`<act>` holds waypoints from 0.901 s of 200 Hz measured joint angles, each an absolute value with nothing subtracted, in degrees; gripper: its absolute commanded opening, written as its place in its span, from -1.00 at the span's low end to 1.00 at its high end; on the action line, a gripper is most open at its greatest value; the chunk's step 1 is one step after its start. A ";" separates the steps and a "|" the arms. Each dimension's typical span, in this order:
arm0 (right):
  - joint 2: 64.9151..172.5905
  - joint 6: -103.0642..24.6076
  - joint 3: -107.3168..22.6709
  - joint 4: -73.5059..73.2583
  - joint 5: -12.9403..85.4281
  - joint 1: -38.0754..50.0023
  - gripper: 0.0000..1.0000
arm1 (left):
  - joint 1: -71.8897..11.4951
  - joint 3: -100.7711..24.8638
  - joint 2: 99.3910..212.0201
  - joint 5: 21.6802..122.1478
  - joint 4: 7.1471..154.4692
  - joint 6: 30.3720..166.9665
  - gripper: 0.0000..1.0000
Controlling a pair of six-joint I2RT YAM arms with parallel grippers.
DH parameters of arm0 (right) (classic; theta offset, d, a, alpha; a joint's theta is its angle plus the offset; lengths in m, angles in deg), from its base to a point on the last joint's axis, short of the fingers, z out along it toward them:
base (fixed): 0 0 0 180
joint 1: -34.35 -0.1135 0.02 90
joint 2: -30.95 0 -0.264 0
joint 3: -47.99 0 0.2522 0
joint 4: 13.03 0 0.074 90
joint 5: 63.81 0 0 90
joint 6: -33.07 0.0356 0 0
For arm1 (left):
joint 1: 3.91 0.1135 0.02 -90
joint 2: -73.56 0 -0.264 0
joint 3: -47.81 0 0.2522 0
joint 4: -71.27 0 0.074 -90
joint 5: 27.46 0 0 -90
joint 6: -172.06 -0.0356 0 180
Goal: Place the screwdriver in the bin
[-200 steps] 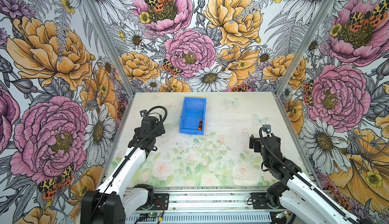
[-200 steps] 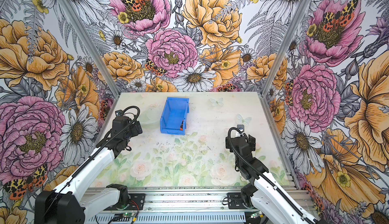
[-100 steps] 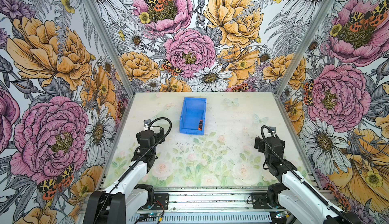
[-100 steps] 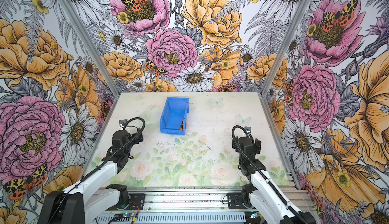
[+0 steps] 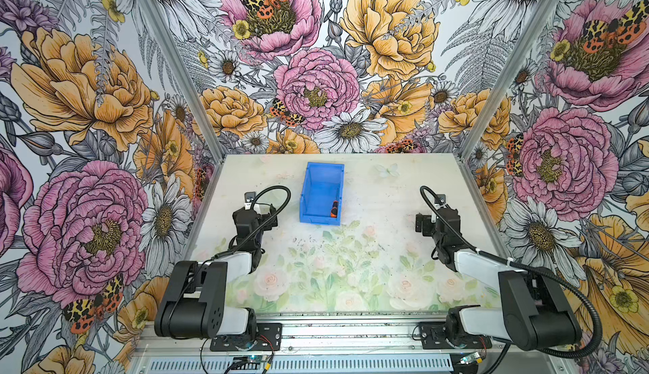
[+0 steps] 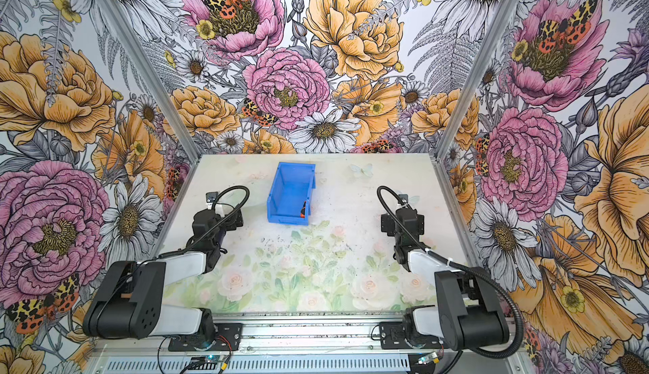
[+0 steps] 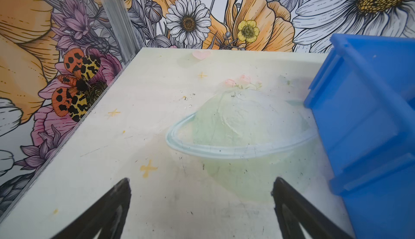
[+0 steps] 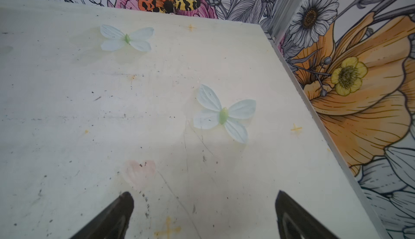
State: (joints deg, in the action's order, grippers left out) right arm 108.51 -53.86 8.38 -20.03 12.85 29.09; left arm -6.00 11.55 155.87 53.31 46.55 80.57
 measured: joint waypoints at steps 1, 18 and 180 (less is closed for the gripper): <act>108.66 -53.88 8.25 -20.11 12.89 29.11 0.99 | -5.91 11.50 156.13 53.46 46.26 80.57 0.97; 111.40 -54.47 6.31 -23.00 14.07 29.24 0.99 | -3.02 11.13 160.89 57.40 42.42 80.96 0.97; 118.43 -52.50 10.79 -44.44 22.14 35.67 0.99 | -4.75 12.07 161.94 59.06 33.52 80.13 0.97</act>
